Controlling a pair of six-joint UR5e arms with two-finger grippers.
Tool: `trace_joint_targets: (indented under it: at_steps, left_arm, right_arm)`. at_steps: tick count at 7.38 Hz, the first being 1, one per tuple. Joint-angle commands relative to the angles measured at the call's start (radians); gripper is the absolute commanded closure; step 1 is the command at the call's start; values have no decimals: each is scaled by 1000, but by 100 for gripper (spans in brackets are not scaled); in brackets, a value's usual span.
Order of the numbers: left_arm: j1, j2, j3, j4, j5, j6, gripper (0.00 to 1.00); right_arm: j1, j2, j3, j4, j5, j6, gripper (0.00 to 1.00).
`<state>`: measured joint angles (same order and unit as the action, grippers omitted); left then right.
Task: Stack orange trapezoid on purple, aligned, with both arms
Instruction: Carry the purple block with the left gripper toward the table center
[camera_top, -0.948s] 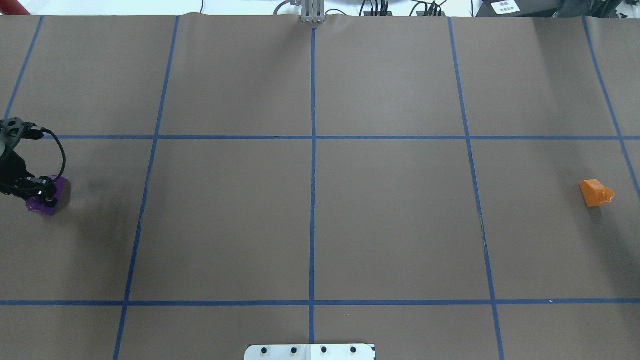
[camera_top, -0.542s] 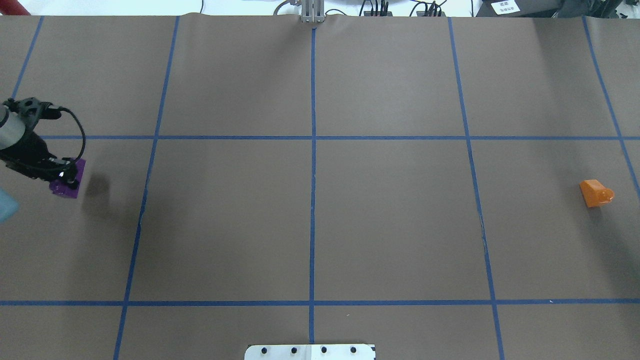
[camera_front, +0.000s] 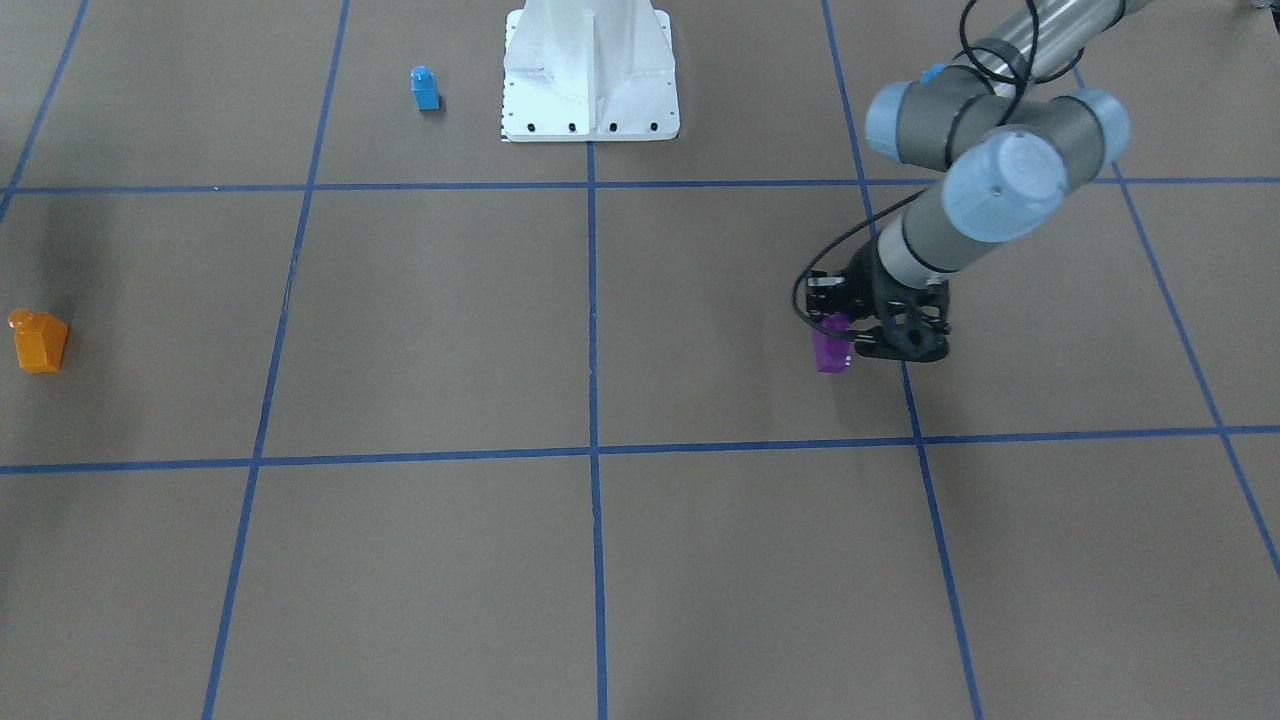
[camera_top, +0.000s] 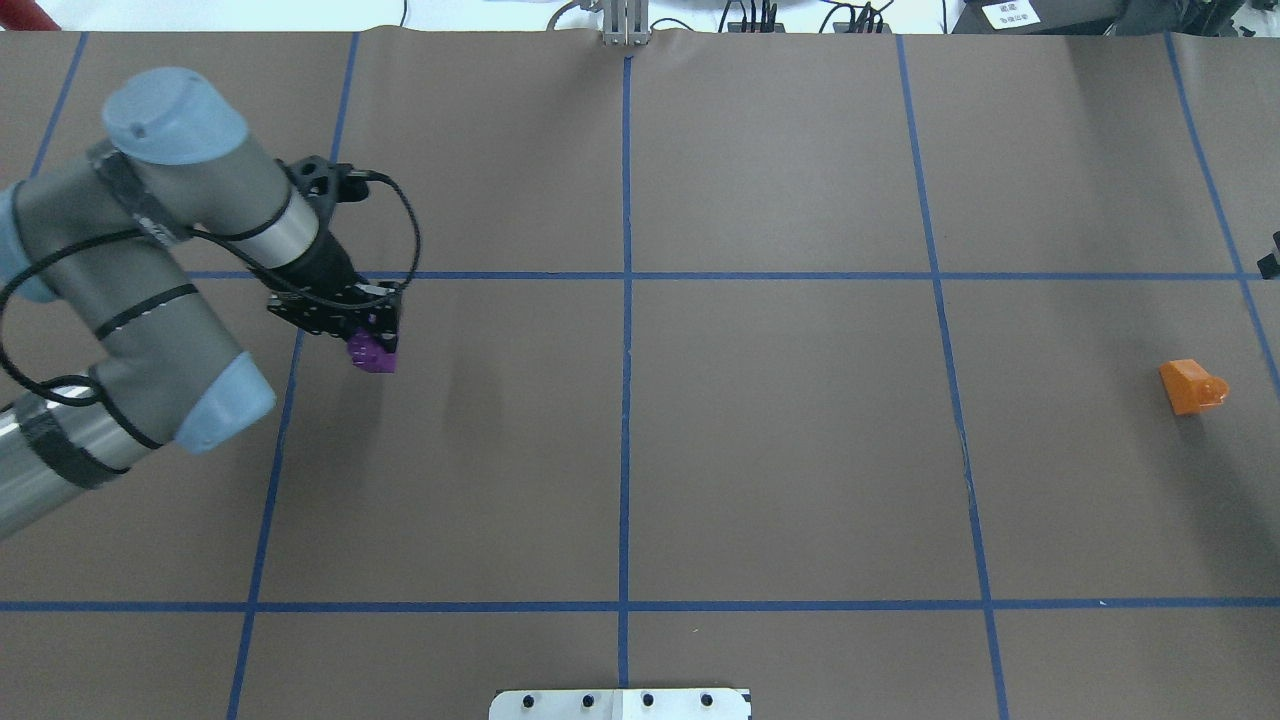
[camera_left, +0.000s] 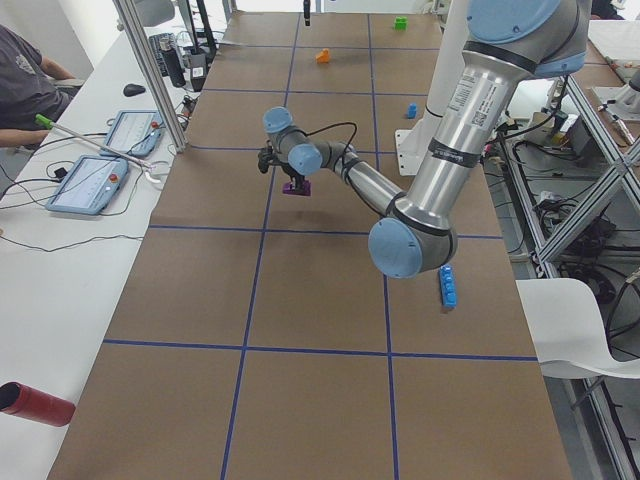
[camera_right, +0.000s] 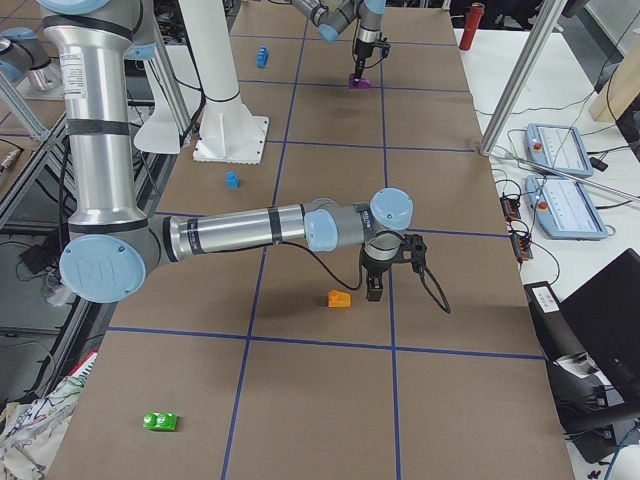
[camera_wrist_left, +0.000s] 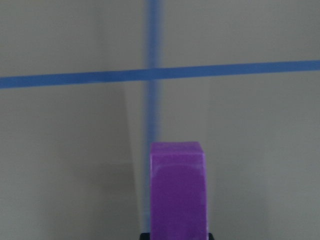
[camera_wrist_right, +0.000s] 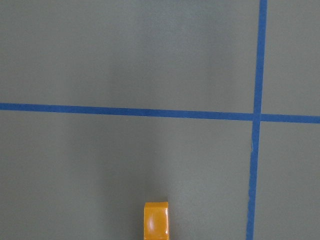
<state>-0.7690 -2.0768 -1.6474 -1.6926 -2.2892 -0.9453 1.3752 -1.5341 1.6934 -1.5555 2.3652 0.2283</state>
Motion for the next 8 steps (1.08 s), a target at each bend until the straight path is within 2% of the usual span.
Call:
trace_joint_targets:
  at_steps: [1, 3, 6, 8]
  left_arm:
    - [104, -214, 120, 2, 69, -102, 100]
    - [187, -356, 277, -2, 155, -177, 100]
    - [218, -413, 357, -1, 169, -184, 100]
    - [232, -422, 368, -1, 169, -214, 100]
  right_arm:
    - [-7, -1, 0, 0, 2, 2, 0]
    - [-18, -4, 3, 0, 5, -3, 0]
    - [-22, -8, 2, 0, 3, -6, 0]
    - [-24, -8, 2, 0, 3, -4, 0]
